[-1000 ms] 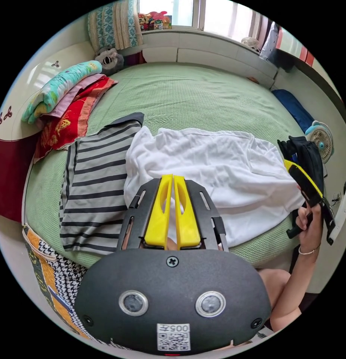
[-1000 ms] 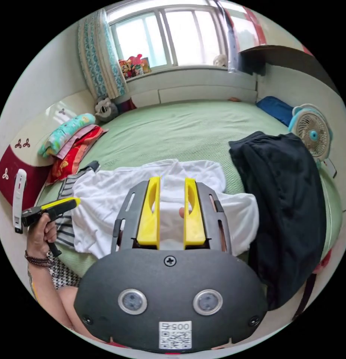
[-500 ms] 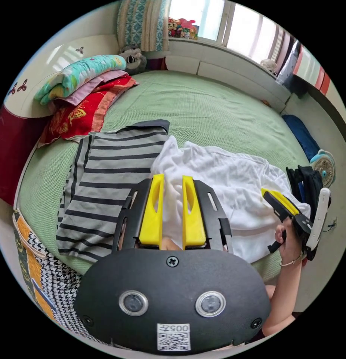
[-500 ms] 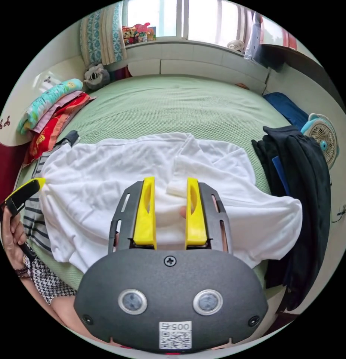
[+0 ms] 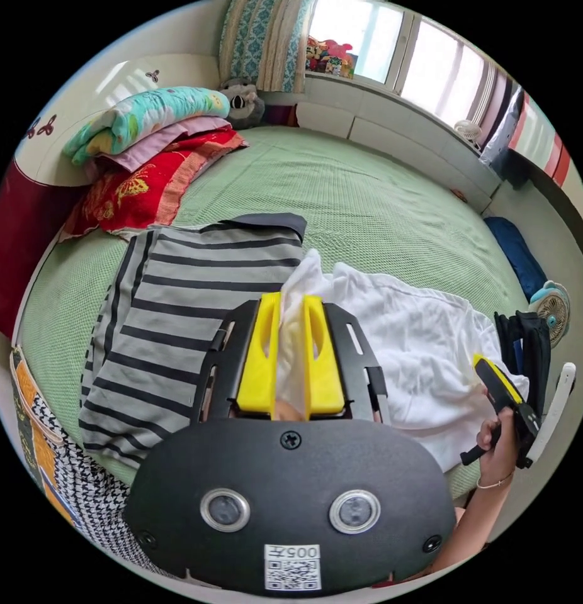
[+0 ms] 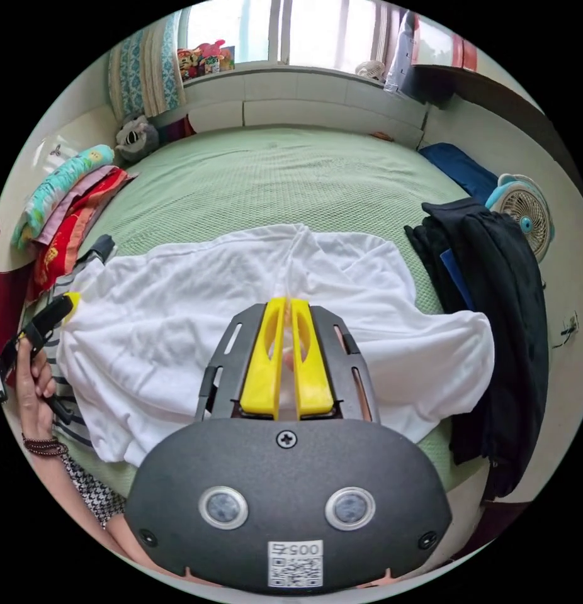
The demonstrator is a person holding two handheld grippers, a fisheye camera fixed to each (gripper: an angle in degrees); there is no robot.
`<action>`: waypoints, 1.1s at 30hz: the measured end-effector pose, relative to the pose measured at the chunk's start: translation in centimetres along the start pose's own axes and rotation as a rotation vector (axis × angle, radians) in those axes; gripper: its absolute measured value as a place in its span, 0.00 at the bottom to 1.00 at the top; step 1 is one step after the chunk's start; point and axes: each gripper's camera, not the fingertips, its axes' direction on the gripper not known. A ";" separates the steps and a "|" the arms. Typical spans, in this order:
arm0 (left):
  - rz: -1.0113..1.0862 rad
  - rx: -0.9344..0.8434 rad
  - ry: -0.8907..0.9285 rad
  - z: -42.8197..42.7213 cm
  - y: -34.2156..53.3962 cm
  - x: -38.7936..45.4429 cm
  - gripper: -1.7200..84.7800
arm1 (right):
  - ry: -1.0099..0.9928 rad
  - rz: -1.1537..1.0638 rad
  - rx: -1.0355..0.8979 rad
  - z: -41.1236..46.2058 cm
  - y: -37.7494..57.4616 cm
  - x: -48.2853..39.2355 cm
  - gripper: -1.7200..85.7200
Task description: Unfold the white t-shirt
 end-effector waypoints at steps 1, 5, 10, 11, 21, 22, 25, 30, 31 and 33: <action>0.000 0.003 0.004 -0.2 0.1 -0.1 0.07 | -0.004 0.006 0.013 -0.6 0.2 0.2 0.00; 0.016 0.024 0.008 -2.1 1.0 -0.5 0.04 | 0.006 0.017 0.058 -2.9 1.2 1.2 0.00; 0.050 0.070 0.026 -5.4 3.3 -1.1 0.03 | 0.034 0.045 0.114 -6.2 3.3 3.7 0.00; 0.063 0.080 0.030 -6.2 4.3 -1.3 0.03 | 0.038 0.048 0.120 -6.5 3.6 4.0 0.00; 0.167 -0.009 0.037 -12.3 11.3 -3.6 0.03 | 0.114 0.080 0.133 -15.5 12.0 12.3 0.00; 0.169 -0.020 0.023 -12.6 12.0 -3.8 0.03 | 0.138 0.080 0.116 -15.9 13.3 13.2 0.00; 0.175 -0.078 0.023 -13.4 15.9 -5.4 0.03 | 0.134 0.124 0.060 -16.3 16.9 15.9 0.00; 0.113 -0.186 -0.016 -11.6 21.7 -8.5 0.05 | 0.138 0.169 -0.025 -14.9 21.4 18.0 0.00; 0.101 -0.193 -0.014 -11.6 22.2 -8.9 0.05 | 0.156 0.161 -0.054 -14.2 22.1 18.1 0.00; 0.070 -0.170 0.053 -12.6 23.7 -9.8 0.07 | 0.180 0.145 -0.092 -13.4 22.8 18.2 0.00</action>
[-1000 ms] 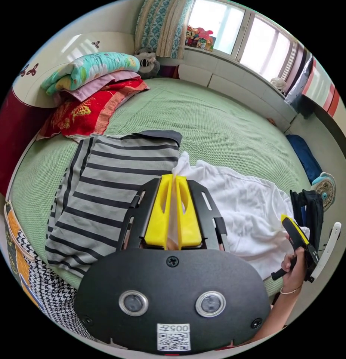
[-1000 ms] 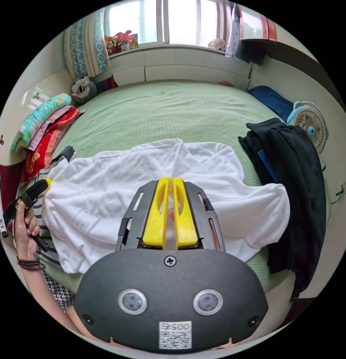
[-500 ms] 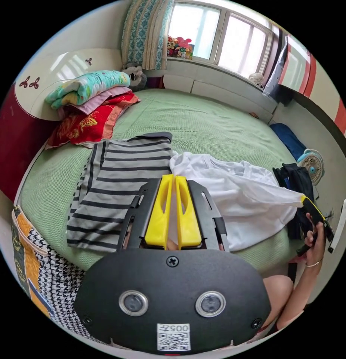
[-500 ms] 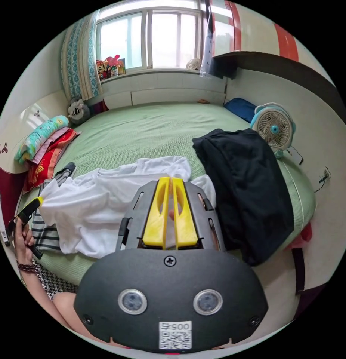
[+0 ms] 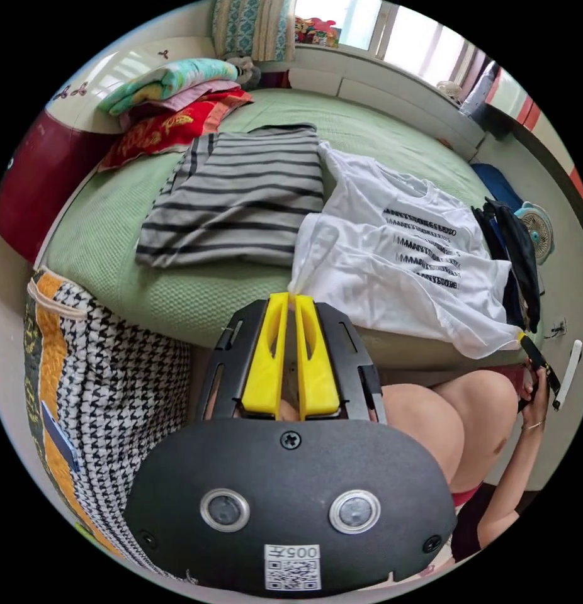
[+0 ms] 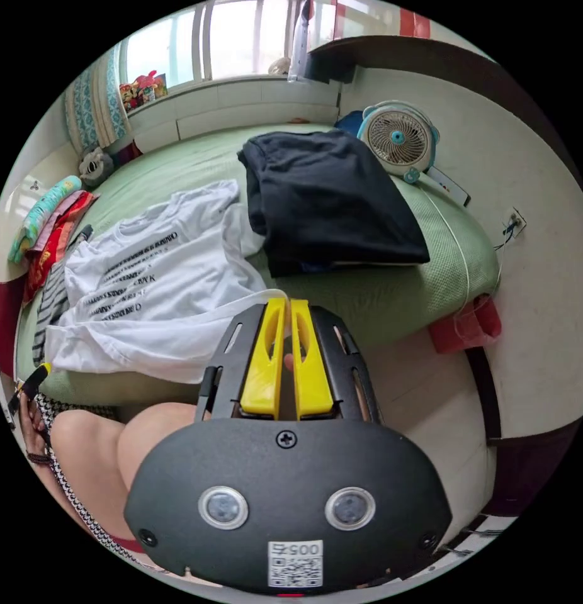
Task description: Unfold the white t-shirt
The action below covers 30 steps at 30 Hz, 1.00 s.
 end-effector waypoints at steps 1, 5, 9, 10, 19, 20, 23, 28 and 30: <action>0.004 0.012 0.016 -0.3 0.4 -0.1 0.07 | 0.007 -0.004 -0.004 0.2 0.4 0.1 0.00; 0.052 0.089 0.027 -1.9 1.4 -0.1 0.15 | -0.014 0.005 -0.009 0.0 1.0 0.7 0.00; 0.089 0.105 0.031 -2.0 0.2 -0.2 0.17 | -0.022 -0.006 -0.013 -0.2 1.6 1.1 0.00; 0.093 0.090 0.034 -1.8 -0.1 -0.2 0.18 | -0.023 -0.008 -0.014 -0.3 1.8 1.2 0.00; 0.063 -0.041 -0.041 0.9 -1.6 -0.2 0.05 | -0.045 -0.011 -0.023 -0.6 3.0 2.6 0.00; 0.081 -0.029 -0.042 0.2 -1.1 -0.2 0.04 | -0.044 -0.015 -0.025 -0.7 3.1 2.8 0.00; 0.144 0.016 -0.047 -2.4 0.6 -0.2 0.03 | -0.055 -0.018 -0.023 -1.7 3.6 4.0 0.00; 0.216 0.101 -0.032 -8.9 3.2 -0.8 0.02 | -0.121 -0.035 0.045 -6.0 4.2 6.7 0.00; 0.256 0.154 -0.027 -12.5 4.8 -1.0 0.02 | -0.120 -0.050 0.086 -8.2 4.5 7.4 0.00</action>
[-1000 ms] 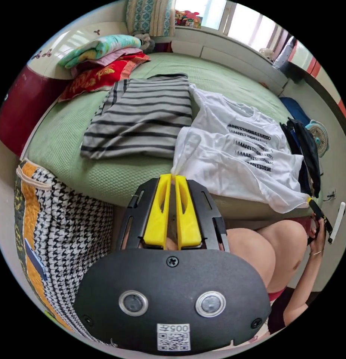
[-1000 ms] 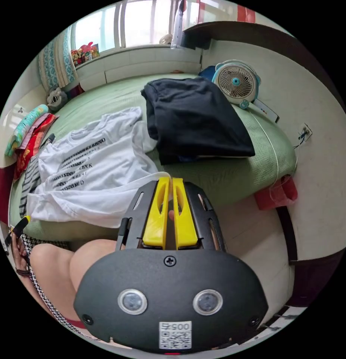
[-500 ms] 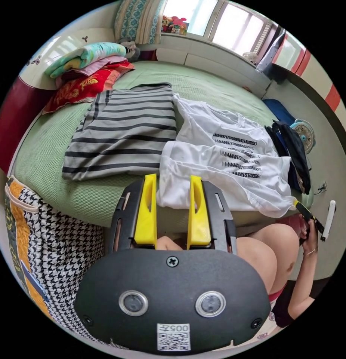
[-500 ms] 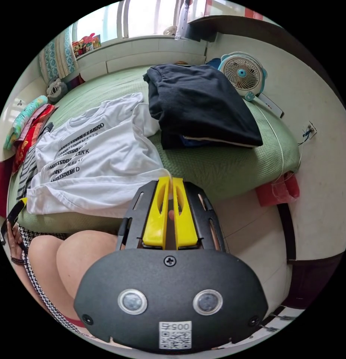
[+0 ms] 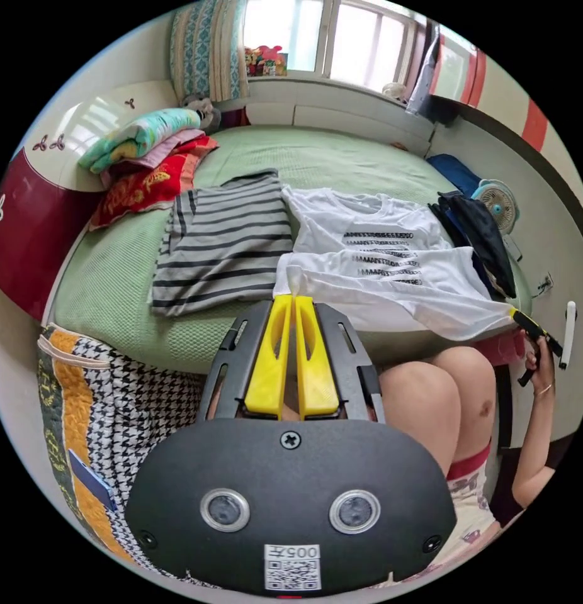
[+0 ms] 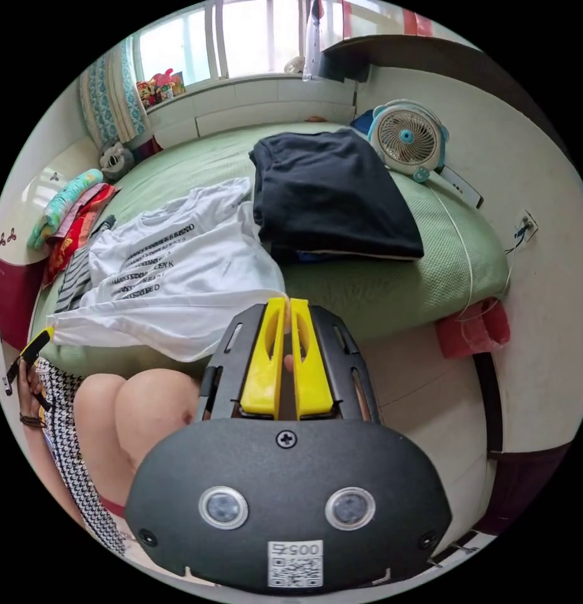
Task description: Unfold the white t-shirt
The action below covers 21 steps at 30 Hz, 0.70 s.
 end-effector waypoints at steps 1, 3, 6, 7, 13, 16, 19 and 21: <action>0.008 0.014 0.002 -1.0 0.3 0.0 0.02 | 0.001 -0.016 0.028 -1.6 0.1 0.3 0.00; 0.029 0.058 0.029 -4.8 1.7 -0.3 0.02 | 0.019 -0.047 0.073 -4.1 0.4 0.8 0.00; 0.058 0.098 0.074 -9.1 4.1 -0.5 0.02 | 0.055 -0.100 0.137 -8.3 1.4 1.9 0.00; 0.062 0.103 0.084 -9.8 4.6 -0.5 0.02 | 0.055 -0.114 0.147 -9.7 2.0 2.5 0.00; 0.072 0.080 0.169 -13.8 11.0 -0.5 0.02 | 0.007 -0.142 0.114 -14.4 6.5 5.2 0.00; 0.047 0.030 0.193 -13.6 14.0 -1.3 0.02 | -0.012 -0.142 0.051 -14.4 8.9 5.6 0.00; -0.030 -0.042 0.204 -12.6 16.2 -3.2 0.02 | -0.034 -0.129 -0.048 -12.5 10.9 5.8 0.00; -0.111 -0.066 0.158 -12.7 17.3 -5.1 0.02 | -0.047 -0.117 -0.121 -10.9 11.7 6.0 0.01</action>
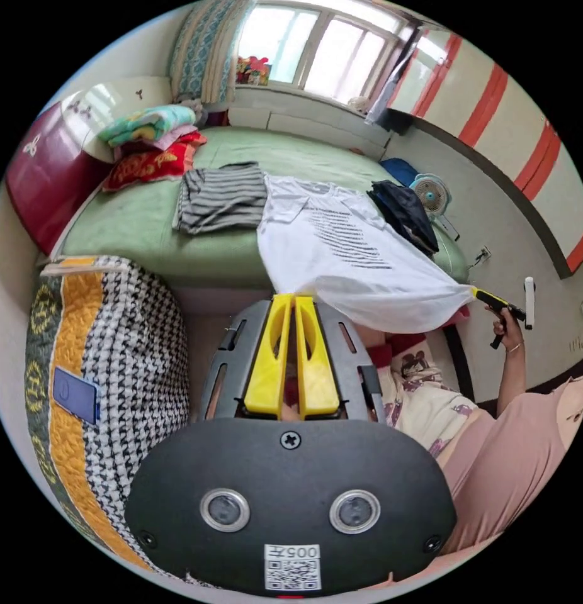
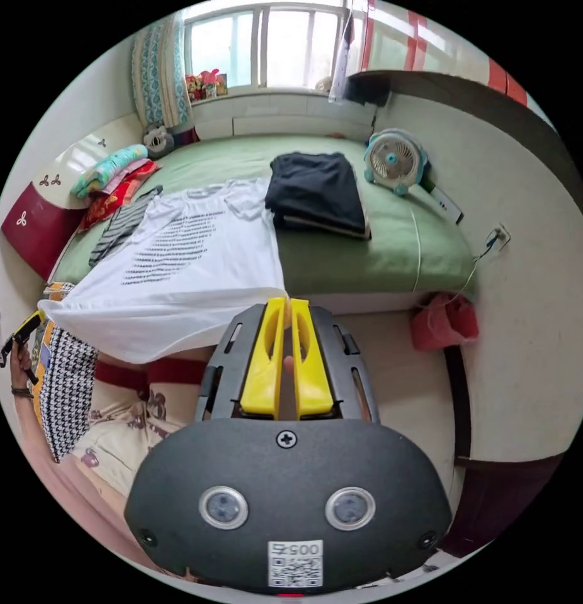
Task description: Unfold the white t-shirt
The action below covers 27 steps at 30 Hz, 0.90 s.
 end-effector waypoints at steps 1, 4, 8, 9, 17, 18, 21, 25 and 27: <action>-0.014 0.004 -0.015 -0.2 0.1 -0.4 0.02 | 0.004 -0.003 -0.051 1.0 0.1 0.0 0.01; -0.056 0.028 -0.087 -1.2 -0.6 -1.6 0.02 | 0.103 -0.019 -0.073 1.9 -0.7 -0.3 0.03; -0.013 0.043 -0.103 0.4 -4.3 -0.4 0.07 | 0.124 -0.030 -0.004 1.6 -3.6 -1.3 0.02; 0.016 0.035 -0.099 1.5 -5.8 0.4 0.09 | 0.085 -0.035 0.023 1.5 -4.8 -1.8 0.02; 0.127 0.050 -0.055 10.1 -18.2 4.9 0.13 | -0.075 -0.139 0.098 5.4 -13.8 -7.5 0.06; 0.123 0.051 -0.049 11.4 -20.5 5.2 0.14 | -0.085 -0.153 0.100 6.3 -15.3 -8.4 0.06; 0.127 0.060 -0.079 14.6 -25.9 5.7 0.15 | -0.105 -0.194 0.108 8.8 -19.4 -10.2 0.08; 0.147 0.027 -0.086 18.9 -32.6 6.1 0.17 | -0.112 -0.238 0.142 12.5 -26.1 -11.8 0.12; 0.161 0.012 -0.089 21.9 -36.6 6.7 0.18 | -0.107 -0.238 0.145 14.4 -29.5 -12.2 0.13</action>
